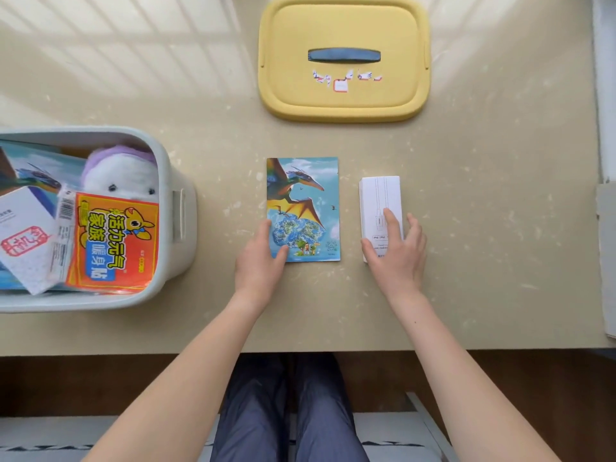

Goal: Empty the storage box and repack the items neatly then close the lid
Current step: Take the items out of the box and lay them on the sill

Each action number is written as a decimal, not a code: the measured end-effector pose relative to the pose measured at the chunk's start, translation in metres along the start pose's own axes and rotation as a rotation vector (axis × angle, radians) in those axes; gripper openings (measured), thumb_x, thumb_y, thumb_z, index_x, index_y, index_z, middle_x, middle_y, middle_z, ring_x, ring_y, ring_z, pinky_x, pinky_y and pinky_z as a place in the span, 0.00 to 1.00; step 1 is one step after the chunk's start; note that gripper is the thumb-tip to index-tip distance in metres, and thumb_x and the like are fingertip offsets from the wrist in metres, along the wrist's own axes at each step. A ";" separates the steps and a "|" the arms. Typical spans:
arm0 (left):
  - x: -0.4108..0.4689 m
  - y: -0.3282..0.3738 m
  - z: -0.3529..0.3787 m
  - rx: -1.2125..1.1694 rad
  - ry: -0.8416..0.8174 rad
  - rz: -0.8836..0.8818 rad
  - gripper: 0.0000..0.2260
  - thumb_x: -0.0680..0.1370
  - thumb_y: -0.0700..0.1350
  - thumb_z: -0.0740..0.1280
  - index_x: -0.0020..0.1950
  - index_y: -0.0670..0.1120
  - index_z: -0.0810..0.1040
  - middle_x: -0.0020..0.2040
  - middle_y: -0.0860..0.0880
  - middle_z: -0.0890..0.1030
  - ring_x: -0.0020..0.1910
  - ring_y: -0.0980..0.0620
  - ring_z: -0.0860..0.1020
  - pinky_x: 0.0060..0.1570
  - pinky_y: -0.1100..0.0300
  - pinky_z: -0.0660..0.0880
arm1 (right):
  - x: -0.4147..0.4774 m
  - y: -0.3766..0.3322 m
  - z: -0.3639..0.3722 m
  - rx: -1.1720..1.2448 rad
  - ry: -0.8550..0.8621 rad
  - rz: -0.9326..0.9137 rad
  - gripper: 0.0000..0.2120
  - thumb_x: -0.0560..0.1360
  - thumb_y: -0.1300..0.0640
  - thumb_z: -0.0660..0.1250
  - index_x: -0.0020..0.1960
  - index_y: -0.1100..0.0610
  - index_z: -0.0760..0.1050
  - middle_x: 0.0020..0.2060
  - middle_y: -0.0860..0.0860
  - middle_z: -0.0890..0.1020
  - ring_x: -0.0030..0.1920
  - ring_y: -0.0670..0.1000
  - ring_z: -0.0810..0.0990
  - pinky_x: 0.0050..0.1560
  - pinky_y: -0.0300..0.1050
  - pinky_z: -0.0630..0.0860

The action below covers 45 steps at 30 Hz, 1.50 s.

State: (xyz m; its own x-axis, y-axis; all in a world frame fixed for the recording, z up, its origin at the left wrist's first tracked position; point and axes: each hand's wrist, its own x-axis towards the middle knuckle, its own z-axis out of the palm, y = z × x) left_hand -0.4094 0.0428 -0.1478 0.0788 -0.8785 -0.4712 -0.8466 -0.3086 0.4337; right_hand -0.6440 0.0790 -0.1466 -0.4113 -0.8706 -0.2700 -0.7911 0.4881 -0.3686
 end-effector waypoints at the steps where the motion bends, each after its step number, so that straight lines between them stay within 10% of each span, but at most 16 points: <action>1: -0.002 0.003 -0.006 0.112 0.015 0.026 0.23 0.79 0.53 0.66 0.71 0.48 0.67 0.57 0.44 0.78 0.54 0.41 0.75 0.48 0.53 0.70 | -0.002 -0.003 -0.007 -0.008 0.018 -0.021 0.31 0.76 0.46 0.68 0.76 0.51 0.65 0.72 0.62 0.64 0.67 0.64 0.66 0.67 0.58 0.65; 12: -0.093 0.045 -0.129 0.156 0.345 0.515 0.21 0.81 0.51 0.57 0.71 0.42 0.72 0.67 0.43 0.76 0.66 0.42 0.73 0.64 0.48 0.70 | -0.065 -0.088 -0.123 0.050 0.226 -0.390 0.24 0.77 0.49 0.59 0.67 0.61 0.74 0.64 0.61 0.76 0.62 0.63 0.74 0.60 0.57 0.73; 23: -0.201 -0.060 -0.215 -0.004 0.537 0.336 0.18 0.80 0.47 0.59 0.64 0.40 0.79 0.57 0.44 0.81 0.56 0.44 0.78 0.58 0.51 0.74 | -0.159 -0.186 -0.121 0.104 0.052 -0.676 0.22 0.77 0.52 0.59 0.67 0.60 0.74 0.61 0.60 0.78 0.59 0.61 0.77 0.58 0.58 0.76; 45: -0.033 -0.245 -0.330 -0.288 0.130 0.112 0.24 0.78 0.45 0.68 0.73 0.50 0.67 0.58 0.49 0.73 0.56 0.52 0.74 0.55 0.57 0.72 | -0.177 -0.383 0.043 0.138 -0.207 -0.163 0.27 0.80 0.57 0.64 0.77 0.57 0.61 0.67 0.57 0.68 0.63 0.55 0.72 0.59 0.44 0.71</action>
State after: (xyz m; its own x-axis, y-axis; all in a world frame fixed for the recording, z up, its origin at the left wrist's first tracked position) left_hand -0.0310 0.0271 0.0155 0.0755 -0.9463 -0.3142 -0.6718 -0.2812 0.6853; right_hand -0.2489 0.0490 0.0036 -0.1716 -0.9140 -0.3676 -0.7645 0.3589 -0.5354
